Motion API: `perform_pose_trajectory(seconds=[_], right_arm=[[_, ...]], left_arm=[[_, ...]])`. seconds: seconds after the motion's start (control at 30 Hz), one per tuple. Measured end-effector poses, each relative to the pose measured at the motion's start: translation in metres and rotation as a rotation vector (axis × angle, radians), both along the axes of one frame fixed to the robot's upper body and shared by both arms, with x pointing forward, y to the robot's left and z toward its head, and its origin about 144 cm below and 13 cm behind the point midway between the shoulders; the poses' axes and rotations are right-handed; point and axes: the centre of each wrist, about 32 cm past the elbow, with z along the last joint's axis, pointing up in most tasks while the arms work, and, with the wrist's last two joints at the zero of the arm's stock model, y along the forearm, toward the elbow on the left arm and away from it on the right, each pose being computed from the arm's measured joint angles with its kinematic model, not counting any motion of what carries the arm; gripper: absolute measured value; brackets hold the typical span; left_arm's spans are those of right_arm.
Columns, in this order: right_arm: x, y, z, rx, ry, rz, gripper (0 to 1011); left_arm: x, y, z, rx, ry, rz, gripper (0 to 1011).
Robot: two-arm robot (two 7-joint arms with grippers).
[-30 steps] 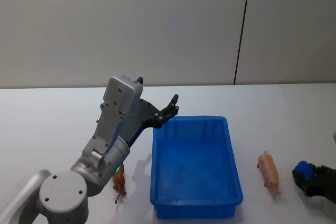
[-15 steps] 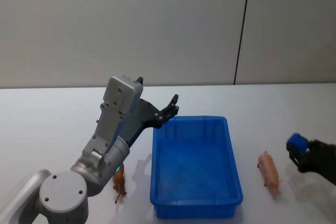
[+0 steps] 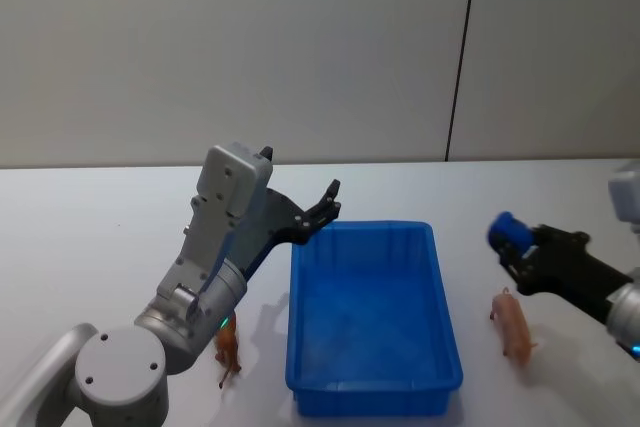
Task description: Pick up the two dolls from the table and place them into the box.
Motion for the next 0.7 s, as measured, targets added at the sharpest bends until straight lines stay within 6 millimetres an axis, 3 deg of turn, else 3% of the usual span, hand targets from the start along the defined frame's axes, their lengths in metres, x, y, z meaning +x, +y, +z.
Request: perform_pose_trajectory(seconds=[0.4, 0.7], right_arm=[[0.010, 0.038, 0.004, 0.028, 0.013, 0.177, 196], [0.013, 0.062, -0.002, 0.028, 0.054, 0.269, 475]], left_arm=[[0.000, 0.000, 0.000, 0.000, 0.000, 0.000, 1001], [0.000, 0.000, 0.000, 0.000, 0.000, 0.000, 1001]])
